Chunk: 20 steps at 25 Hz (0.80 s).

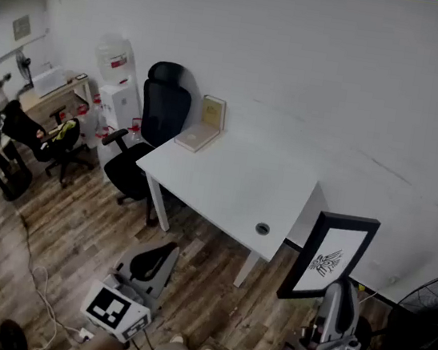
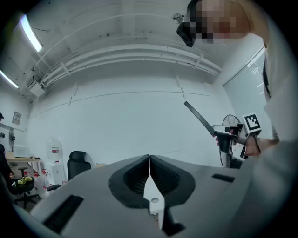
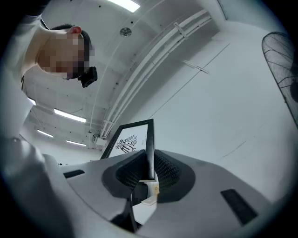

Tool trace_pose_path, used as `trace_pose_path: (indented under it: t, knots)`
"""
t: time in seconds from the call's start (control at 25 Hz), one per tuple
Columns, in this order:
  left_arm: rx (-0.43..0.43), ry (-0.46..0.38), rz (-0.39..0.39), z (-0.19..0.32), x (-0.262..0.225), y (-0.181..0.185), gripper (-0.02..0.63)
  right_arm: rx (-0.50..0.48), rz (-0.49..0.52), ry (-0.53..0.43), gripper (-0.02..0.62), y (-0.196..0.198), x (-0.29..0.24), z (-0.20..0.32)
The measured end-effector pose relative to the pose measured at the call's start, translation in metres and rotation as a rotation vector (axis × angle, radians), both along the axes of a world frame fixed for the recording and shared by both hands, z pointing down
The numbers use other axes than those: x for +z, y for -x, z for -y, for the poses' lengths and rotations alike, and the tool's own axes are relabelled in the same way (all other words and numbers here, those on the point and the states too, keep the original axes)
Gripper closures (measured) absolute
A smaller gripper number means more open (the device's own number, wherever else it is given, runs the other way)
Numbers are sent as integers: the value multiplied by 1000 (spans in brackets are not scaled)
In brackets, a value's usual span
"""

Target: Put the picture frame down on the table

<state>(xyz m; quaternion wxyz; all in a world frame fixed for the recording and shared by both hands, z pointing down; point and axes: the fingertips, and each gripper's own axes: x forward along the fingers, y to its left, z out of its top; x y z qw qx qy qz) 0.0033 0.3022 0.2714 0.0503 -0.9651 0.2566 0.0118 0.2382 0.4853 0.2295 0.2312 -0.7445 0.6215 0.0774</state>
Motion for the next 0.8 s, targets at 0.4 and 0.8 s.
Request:
trace_pose_path:
  t: [0.4,0.8]
  knots:
    - [-15,14,8,-5,3,0,584,-38,14,2,514,-1,3,0]
    - [-47,35,28,-10,11,-1,584,-114,38,18,514,-1,15,9]
